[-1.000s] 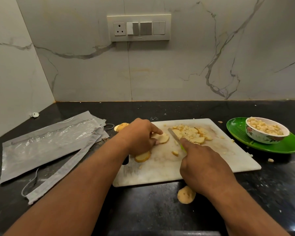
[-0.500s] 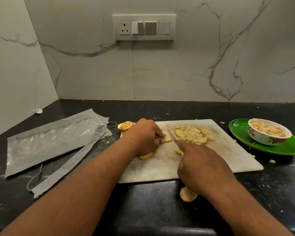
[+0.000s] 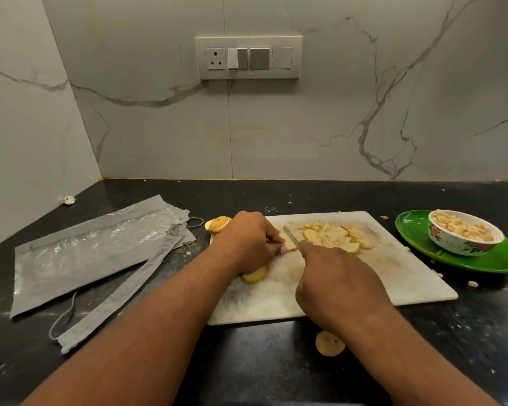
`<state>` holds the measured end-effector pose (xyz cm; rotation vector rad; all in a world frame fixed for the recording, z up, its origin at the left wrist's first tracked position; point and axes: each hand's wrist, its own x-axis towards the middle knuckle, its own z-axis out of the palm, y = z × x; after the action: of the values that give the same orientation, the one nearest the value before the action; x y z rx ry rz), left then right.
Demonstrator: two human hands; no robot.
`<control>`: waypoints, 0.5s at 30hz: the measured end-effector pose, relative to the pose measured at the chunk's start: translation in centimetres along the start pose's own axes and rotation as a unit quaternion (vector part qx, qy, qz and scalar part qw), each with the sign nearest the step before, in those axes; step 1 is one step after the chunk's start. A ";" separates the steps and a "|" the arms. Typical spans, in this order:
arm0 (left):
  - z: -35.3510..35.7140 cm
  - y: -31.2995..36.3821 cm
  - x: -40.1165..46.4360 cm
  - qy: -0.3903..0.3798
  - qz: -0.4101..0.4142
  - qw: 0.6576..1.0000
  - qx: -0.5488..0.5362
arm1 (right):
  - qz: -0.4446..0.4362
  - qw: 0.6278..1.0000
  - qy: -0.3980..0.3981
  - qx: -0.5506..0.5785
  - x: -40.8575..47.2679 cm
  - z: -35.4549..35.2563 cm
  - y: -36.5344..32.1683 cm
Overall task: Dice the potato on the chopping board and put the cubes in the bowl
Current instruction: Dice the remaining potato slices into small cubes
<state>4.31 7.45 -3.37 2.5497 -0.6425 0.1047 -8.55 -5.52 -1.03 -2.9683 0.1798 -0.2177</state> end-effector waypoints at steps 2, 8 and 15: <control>0.0 0.1 0.2 0.001 -0.007 1.000 -0.001 | -0.005 1.000 -0.007 -0.007 -0.7 0.5 0.2; -0.4 0.0 0.3 -0.025 -0.008 1.000 -0.009 | -0.033 0.999 -0.038 -0.017 -5.0 -1.4 1.1; -1.0 -0.6 -0.2 -0.011 -0.031 0.998 -0.059 | -0.012 1.000 0.015 -0.003 -0.1 -0.4 -0.5</control>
<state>4.43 8.52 -2.87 2.4575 -0.5592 0.0167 -8.64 -5.04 -0.58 -2.9750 0.1500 -0.2662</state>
